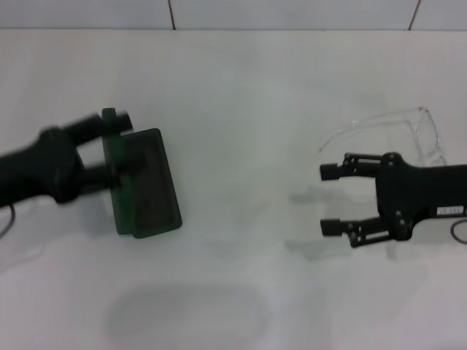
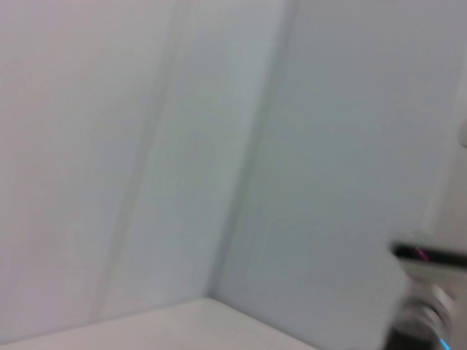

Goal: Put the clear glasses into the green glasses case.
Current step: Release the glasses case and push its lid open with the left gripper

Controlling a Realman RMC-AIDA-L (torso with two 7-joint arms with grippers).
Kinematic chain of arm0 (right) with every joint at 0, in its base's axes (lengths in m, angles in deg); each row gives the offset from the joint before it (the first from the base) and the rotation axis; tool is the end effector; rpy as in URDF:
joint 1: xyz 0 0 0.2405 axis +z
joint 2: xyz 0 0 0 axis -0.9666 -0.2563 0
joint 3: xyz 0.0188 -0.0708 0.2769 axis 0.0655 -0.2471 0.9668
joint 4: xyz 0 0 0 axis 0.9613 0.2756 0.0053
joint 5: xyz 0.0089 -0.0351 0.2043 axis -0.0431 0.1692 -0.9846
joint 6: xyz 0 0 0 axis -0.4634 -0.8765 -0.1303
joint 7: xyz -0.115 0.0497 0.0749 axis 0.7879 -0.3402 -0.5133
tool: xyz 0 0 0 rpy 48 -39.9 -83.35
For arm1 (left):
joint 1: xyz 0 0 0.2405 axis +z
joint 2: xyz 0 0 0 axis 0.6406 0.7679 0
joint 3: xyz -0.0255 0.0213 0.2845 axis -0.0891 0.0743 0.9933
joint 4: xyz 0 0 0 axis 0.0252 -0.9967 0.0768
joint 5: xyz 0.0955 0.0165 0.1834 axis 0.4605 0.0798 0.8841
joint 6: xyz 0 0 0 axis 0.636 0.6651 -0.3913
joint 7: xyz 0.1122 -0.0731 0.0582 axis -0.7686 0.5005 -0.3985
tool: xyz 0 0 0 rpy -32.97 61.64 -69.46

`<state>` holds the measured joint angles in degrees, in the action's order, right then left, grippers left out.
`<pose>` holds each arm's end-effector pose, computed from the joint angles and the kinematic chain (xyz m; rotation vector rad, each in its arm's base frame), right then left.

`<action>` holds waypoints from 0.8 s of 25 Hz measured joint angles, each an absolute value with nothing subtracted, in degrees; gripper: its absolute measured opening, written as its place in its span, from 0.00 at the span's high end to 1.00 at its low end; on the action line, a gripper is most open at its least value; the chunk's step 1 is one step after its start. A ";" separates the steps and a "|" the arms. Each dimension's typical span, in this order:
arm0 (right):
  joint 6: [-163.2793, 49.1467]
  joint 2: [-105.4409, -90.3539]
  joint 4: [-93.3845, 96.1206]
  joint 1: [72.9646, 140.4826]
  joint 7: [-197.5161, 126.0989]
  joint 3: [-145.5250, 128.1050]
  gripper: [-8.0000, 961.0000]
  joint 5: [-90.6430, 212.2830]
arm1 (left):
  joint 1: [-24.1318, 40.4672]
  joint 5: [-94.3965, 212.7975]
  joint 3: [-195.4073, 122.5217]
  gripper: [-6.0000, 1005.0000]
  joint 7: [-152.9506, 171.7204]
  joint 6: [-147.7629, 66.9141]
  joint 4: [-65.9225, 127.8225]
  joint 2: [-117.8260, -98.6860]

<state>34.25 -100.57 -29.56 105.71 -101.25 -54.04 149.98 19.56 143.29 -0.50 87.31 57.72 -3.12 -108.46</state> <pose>0.2570 0.3196 -0.0146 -2.9548 0.2353 0.8681 -0.2992 0.2829 0.0334 -2.6097 -0.6325 -1.1701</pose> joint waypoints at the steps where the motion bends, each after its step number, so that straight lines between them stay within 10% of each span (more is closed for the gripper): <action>1: 32.57 -100.41 -29.86 105.64 -101.25 -54.05 0.08 150.09 | 19.48 143.40 -1.17 0.14 90.20 56.75 -5.40 -108.78; 9: 27.11 -100.32 -40.41 102.86 -103.50 -54.21 0.08 150.46 | 18.17 154.57 -0.65 0.14 123.25 44.49 -34.42 -112.73; 20: 26.25 -99.36 -49.87 101.54 -105.80 -54.00 0.08 150.60 | 13.01 182.72 6.18 0.22 153.68 42.25 -48.78 -112.69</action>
<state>26.25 -99.36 -49.87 101.54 -105.80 -54.00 150.60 13.01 182.72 6.18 153.68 42.25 -48.78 -112.69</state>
